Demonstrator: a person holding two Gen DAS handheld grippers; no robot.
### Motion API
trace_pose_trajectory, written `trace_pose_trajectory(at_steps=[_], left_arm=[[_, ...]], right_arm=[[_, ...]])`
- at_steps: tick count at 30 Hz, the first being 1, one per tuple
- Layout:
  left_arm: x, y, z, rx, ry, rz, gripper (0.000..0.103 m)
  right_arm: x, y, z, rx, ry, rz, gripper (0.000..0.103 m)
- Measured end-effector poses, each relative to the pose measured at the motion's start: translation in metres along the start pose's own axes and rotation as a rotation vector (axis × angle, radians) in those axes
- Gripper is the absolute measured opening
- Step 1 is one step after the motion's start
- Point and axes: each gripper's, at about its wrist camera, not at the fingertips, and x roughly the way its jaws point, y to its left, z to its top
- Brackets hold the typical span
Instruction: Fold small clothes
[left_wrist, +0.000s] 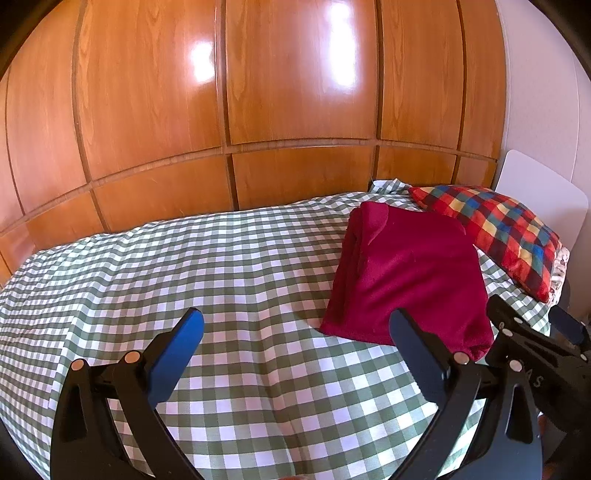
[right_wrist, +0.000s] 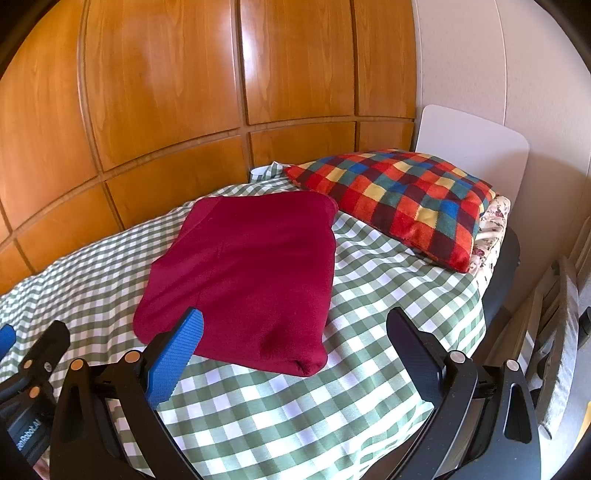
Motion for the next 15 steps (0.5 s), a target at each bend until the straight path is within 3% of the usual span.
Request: trace_pose_trajectory(at_steps=[15], left_arm=[[-0.0055, -0.0023, 0.0034, 0.004, -0.010, -0.026, 0.100]], right_arm=[[0.0072, 0.0032, -0.0016, -0.004, 0.016, 0.002, 0.098]])
